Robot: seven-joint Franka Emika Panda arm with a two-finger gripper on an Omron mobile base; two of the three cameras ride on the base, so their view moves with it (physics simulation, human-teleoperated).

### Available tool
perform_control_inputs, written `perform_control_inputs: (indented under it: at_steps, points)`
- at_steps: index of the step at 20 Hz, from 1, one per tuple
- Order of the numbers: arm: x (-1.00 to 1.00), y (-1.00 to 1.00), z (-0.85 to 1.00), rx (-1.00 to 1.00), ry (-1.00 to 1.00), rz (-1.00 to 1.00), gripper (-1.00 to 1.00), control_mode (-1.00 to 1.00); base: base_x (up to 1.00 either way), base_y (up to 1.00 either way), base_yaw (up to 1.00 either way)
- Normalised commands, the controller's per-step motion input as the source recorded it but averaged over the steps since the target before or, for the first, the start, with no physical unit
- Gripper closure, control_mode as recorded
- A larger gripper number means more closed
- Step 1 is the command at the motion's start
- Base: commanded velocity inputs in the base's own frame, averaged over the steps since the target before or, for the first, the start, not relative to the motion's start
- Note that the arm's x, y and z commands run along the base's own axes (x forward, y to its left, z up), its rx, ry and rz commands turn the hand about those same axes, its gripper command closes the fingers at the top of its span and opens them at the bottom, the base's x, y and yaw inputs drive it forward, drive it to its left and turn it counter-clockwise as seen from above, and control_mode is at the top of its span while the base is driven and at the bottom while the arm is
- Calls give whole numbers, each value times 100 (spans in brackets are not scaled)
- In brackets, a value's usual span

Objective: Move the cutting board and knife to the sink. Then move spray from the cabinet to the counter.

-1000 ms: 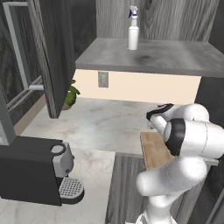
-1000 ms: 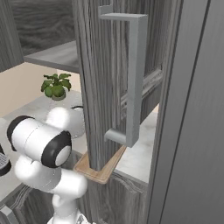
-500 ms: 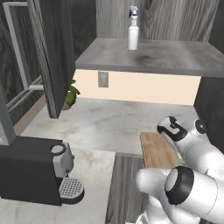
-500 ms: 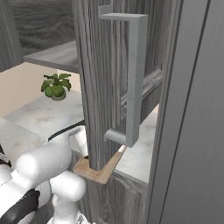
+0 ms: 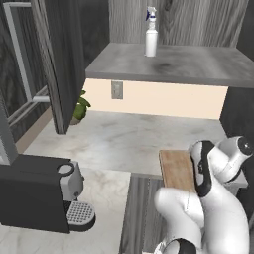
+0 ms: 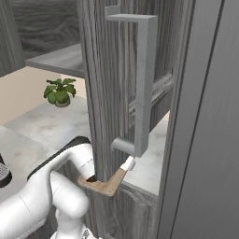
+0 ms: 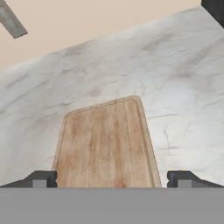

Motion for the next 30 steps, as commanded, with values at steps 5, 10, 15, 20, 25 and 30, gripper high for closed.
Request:
perform_control_inputs:
  at_steps: [5,10,15,20,25,30]
  points:
    - [-60,2,0,6,3,-9,-100,-100,0,0,0]
    - [-69,12,-13,9,2,-11,-100,-100,0,0,0]
    - [-63,4,-6,11,1,-11,-100,-100,0,0,0]
    - [-65,2,0,13,0,-5,-100,-100,0,0,0]
    - [-48,4,-5,10,-6,0,-100,-100,0,0,0]
    - [-21,2,-5,9,-11,0,-100,-100,0,0,0]
